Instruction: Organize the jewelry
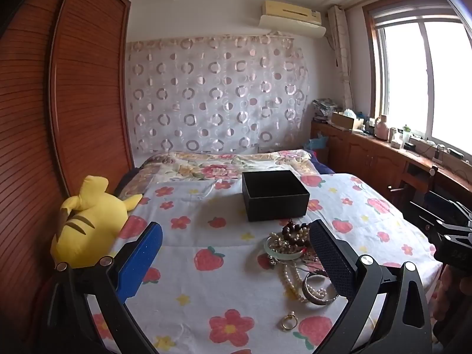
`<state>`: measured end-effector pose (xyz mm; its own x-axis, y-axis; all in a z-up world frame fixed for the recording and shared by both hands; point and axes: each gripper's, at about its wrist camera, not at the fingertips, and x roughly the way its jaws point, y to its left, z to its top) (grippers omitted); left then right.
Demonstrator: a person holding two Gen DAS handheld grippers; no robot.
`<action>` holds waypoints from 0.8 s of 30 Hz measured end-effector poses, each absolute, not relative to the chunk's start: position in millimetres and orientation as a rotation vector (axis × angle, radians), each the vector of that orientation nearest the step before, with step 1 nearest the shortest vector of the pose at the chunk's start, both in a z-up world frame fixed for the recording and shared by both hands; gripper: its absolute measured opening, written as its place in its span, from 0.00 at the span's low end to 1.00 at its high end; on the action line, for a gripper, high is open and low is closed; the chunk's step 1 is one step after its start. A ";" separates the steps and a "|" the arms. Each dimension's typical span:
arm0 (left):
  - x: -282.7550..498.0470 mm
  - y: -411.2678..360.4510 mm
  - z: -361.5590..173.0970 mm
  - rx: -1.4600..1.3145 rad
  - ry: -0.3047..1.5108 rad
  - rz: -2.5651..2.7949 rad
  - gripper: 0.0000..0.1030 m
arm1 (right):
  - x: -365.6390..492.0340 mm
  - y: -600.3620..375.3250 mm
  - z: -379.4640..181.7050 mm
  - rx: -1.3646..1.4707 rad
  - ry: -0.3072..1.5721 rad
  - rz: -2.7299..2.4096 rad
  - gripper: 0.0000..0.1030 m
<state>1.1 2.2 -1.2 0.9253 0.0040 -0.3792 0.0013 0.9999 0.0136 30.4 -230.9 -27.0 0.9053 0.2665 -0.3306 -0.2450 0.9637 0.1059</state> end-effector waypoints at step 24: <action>-1.3 7.2 0.4 0.016 0.387 0.004 0.94 | 29.7 -231.0 -26.8 0.063 0.351 0.264 0.98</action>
